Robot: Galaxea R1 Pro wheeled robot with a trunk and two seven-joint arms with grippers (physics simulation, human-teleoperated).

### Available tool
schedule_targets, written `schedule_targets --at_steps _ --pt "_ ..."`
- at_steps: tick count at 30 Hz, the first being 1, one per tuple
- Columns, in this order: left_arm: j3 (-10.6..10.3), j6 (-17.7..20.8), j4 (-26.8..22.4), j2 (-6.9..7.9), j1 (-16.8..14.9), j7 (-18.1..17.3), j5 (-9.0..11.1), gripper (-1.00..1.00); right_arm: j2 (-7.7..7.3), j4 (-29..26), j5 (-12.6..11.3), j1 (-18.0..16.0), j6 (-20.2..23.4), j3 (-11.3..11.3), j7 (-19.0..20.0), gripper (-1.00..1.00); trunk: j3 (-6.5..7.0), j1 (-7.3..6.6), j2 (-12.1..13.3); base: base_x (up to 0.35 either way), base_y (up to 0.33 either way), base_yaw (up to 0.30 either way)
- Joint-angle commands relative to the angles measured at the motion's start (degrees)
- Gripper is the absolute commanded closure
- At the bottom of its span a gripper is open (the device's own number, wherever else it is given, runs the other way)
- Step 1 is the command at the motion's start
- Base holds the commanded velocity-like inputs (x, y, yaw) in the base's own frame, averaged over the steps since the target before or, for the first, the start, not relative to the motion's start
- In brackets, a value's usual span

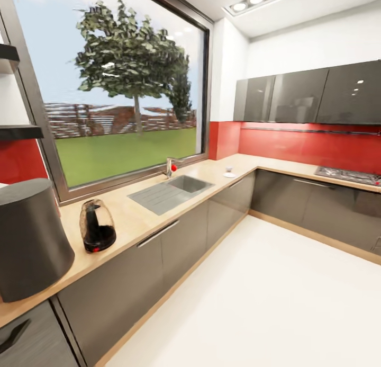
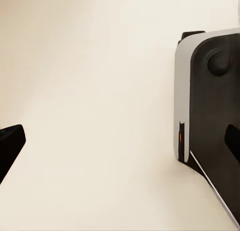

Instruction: Set up a coffee station on the kitchen countertop: keep the coffee maker on the countertop, move the bottle of coffee from the kitchen shelf to the counter next to the coffee maker, place a paper coffee filter on top of the coffee maker, put the saucer next to the coffee maker with the coffee cup on the saucer, and place the electric kettle next to the coffee maker.

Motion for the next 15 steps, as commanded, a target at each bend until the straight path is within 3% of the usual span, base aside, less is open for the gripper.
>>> schedule_targets --at_steps 1,9,15 --pt "0.5 -0.1 -0.1 -0.04 0.0 -0.3 -0.6 -1.0 0.0 0.1 -0.5 0.0 -0.2 -0.2 0.1 -1.0 -0.03 0.04 0.0 0.282 0.0 -0.265" --pt "0.5 -0.1 0.0 -0.15 0.0 -0.3 -0.7 -1.0 0.0 0.1 -0.5 0.0 -0.3 -0.3 0.1 -1.0 -0.33 0.04 0.0 0.323 -0.008 -0.267" --pt "0.5 -0.1 0.0 -0.58 0.0 -0.3 -0.8 -1.0 0.0 0.1 -0.5 0.0 -0.3 -0.3 0.1 -1.0 -0.64 0.04 0.0 0.33 -0.12 -0.266"
